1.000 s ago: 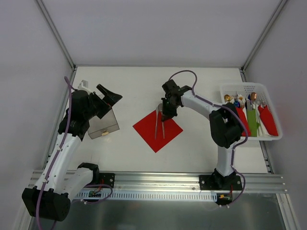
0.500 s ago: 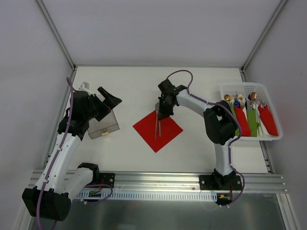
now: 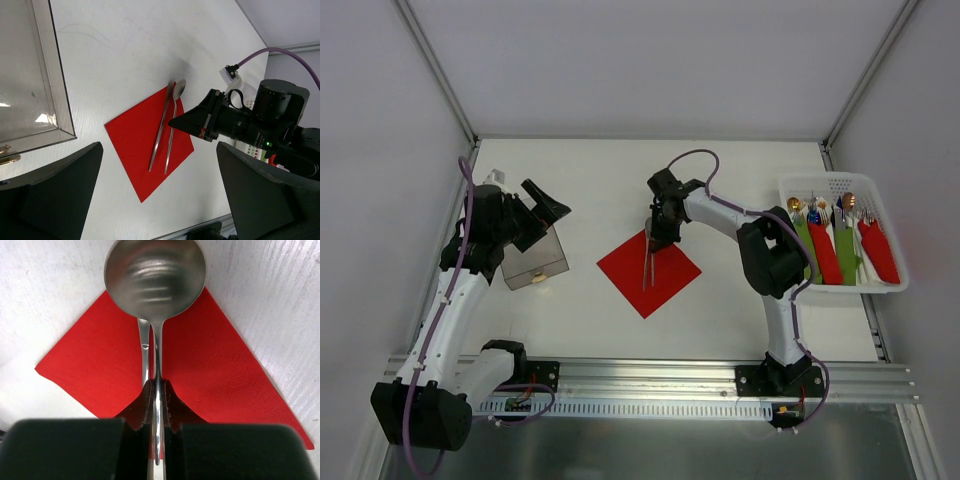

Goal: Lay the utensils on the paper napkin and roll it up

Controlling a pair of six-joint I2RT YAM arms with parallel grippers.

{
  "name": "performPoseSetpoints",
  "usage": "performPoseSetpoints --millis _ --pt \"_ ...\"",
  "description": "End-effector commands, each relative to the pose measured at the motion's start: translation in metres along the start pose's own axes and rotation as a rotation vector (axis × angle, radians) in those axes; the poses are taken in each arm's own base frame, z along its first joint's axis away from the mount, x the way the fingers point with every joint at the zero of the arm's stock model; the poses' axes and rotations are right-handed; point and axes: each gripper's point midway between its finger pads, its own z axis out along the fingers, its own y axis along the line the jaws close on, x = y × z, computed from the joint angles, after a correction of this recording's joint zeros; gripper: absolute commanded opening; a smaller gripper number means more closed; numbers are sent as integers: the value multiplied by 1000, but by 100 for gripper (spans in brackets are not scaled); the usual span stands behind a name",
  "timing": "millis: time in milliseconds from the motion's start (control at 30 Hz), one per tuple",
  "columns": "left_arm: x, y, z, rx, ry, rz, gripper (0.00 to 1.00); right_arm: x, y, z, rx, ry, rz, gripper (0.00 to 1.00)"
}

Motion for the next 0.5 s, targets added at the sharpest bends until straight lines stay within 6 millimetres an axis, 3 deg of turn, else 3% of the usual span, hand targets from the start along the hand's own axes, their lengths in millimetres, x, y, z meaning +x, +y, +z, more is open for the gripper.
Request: performPoseSetpoints --millis 0,467 --pt "-11 -12 -8 33 -12 38 99 -13 9 -7 -8 -41 16 2" --pt "-13 -2 -5 -6 -11 20 99 -3 4 -1 -3 -2 59 10"
